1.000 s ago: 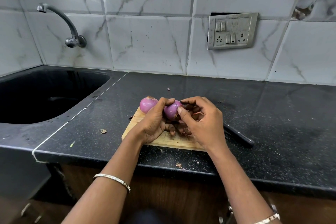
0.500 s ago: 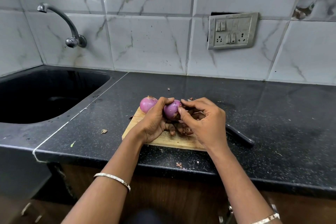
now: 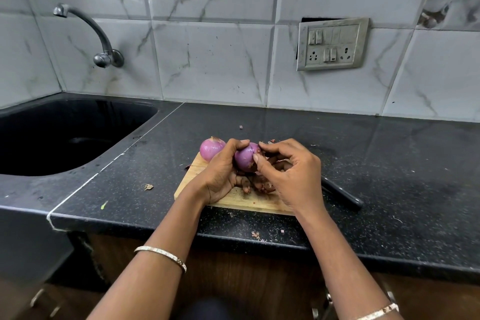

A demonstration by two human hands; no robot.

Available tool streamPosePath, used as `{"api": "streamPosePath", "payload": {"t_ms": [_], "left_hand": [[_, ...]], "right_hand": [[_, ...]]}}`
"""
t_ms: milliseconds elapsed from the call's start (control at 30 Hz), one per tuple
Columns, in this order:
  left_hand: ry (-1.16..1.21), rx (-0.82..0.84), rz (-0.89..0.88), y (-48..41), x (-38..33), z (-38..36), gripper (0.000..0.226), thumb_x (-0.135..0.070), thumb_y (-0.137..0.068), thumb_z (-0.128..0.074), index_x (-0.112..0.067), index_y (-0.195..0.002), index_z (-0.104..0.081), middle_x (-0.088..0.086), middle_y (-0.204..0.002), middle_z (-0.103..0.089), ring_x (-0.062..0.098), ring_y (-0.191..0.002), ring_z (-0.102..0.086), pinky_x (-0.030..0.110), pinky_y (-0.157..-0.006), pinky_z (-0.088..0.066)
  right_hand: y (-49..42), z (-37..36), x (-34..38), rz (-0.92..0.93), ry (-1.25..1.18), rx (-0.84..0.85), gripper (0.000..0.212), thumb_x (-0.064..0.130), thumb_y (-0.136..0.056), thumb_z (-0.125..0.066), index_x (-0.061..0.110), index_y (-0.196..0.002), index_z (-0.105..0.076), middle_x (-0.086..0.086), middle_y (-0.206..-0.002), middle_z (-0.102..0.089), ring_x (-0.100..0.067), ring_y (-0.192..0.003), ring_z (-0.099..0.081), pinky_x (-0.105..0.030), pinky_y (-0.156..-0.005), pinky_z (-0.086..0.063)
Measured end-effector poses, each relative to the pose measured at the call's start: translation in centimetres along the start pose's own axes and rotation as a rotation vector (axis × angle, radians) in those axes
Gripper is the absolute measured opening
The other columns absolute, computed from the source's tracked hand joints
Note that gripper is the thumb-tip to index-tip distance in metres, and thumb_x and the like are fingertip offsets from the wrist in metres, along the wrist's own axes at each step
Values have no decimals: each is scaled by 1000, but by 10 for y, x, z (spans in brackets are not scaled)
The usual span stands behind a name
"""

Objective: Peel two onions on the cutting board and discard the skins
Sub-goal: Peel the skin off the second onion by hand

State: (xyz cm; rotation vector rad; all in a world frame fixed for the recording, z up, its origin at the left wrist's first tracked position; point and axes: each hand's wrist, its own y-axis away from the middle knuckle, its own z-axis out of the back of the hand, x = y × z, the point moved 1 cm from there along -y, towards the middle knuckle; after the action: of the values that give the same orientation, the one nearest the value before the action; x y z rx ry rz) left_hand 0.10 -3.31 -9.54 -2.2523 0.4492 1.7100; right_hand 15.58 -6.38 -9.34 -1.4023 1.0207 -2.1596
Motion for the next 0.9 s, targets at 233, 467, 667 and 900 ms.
{"api": "streamPosePath", "payload": {"t_ms": [233, 467, 667, 900], "left_hand": [[-13, -6, 0, 3, -2, -1, 46, -38, -104, -37, 0, -109, -64, 24, -82, -68, 27, -53, -65, 25, -36, -45], [-18, -17, -6, 3, -2, -3, 43, -35, -104, -37, -3, -107, -65, 21, -83, -69, 27, -54, -66, 24, -35, -46], [-40, -1, 5, 3, -2, -3, 49, -37, -103, -36, 3, -104, -64, 23, -77, -68, 28, -53, -64, 24, -36, -45], [-43, 10, -9, 3, -2, -4, 46, -35, -103, -36, 0, -106, -65, 24, -81, -68, 28, -54, -64, 25, -36, -45]], "right_hand": [[0, 1, 1, -11, 21, -20, 18, 7, -82, -78, 18, -96, -82, 13, -91, -74, -3, -87, -70, -30, -81, -58], [-1, 1, 3, -15, 12, -6, 10, 19, -82, -84, 17, -92, -81, 9, -88, -73, -6, -82, -70, -21, -75, -55], [-1, 1, 1, -18, 30, -25, 10, 9, -83, -79, 17, -89, -81, 12, -87, -73, -5, -84, -69, -23, -79, -55], [-1, 2, 2, -32, 6, -1, 7, 19, -83, -84, 16, -88, -80, 9, -86, -72, -6, -81, -68, -15, -73, -51]]}}
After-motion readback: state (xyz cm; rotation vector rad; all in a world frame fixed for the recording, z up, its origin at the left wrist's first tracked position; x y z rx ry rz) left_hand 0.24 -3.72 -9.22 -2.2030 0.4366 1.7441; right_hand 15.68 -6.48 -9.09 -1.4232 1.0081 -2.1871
